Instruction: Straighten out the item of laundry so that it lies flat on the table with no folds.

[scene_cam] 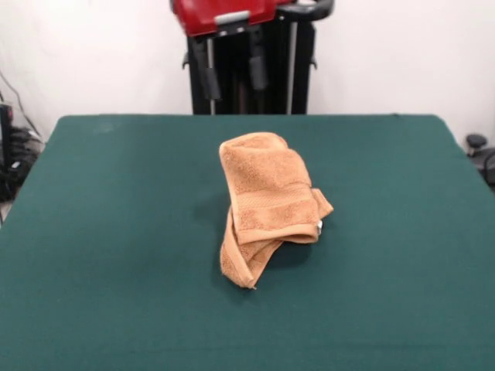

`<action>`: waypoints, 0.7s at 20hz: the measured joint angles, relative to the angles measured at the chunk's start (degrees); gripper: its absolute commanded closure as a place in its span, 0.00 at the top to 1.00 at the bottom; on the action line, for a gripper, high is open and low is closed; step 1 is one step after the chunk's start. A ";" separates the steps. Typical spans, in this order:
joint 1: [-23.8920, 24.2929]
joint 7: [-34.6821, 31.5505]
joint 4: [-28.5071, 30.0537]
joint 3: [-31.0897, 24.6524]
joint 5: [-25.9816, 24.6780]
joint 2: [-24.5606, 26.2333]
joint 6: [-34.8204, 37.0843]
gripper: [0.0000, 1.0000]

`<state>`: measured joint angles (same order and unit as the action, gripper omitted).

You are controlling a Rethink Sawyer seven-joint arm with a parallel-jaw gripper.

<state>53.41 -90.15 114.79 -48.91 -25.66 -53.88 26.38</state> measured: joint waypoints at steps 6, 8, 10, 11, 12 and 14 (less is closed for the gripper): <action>3.96 0.00 -2.54 -2.79 -4.71 2.95 0.02 1.00; 4.22 0.00 -3.11 -3.26 -5.85 3.52 0.02 1.00; 4.59 0.00 -4.03 -4.59 -7.76 4.59 0.02 1.00; 4.70 0.00 -4.34 -5.13 -8.45 4.96 0.02 1.00; 4.72 0.00 -4.40 -5.25 -8.58 5.03 0.02 1.00; 4.84 0.00 -5.00 -6.47 -9.92 5.65 0.02 1.00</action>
<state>58.24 -90.15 109.79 -55.38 -35.58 -48.23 26.40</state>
